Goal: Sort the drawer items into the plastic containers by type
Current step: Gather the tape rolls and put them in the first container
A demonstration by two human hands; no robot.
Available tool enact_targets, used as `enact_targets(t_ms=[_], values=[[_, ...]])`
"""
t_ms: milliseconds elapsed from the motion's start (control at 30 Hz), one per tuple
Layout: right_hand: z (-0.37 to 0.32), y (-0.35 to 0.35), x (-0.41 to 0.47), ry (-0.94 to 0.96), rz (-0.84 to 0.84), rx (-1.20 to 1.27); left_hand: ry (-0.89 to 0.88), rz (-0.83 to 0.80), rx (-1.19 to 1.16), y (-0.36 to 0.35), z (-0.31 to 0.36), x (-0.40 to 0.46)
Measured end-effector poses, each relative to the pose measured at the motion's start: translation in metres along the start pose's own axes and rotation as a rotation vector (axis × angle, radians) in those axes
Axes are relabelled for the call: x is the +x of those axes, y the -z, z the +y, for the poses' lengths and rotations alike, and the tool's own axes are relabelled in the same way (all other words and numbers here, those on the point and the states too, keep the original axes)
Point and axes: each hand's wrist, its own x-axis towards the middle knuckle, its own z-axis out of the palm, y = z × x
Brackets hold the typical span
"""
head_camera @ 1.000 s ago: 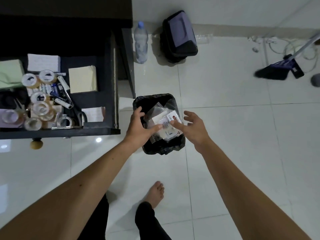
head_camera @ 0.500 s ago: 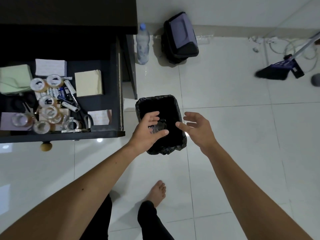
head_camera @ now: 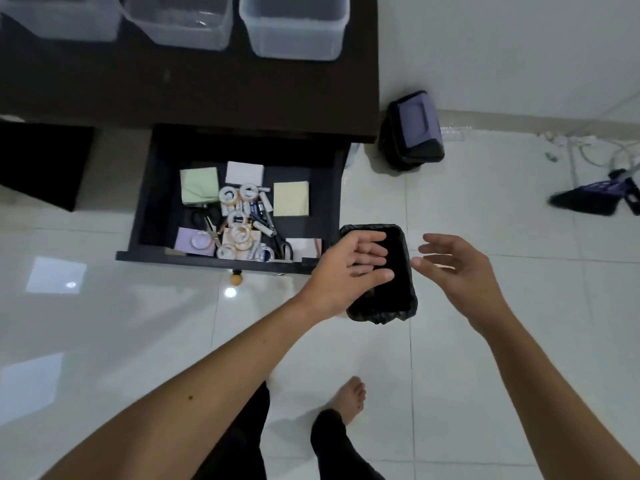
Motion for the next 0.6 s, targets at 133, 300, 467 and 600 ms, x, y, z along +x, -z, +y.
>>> enact_targets(t_ms=[133,300,467,600], values=[[-0.037,-0.049,0.008,0.076,-0.071,-0.033,-0.039,0.107,0.017,0.076,0.019,-0.012],[-0.07,-0.132,0.031,0.161,-0.186,-0.12,-0.008,0.261,0.125,0.183,0.011,-0.022],[-0.079,-0.219,0.061,0.164,-0.283,-0.188,0.048,0.267,0.31,0.277,-0.009,-0.016],[-0.074,-0.274,0.083,0.141,-0.341,-0.281,0.061,0.212,0.412,0.315,-0.024,0.001]])
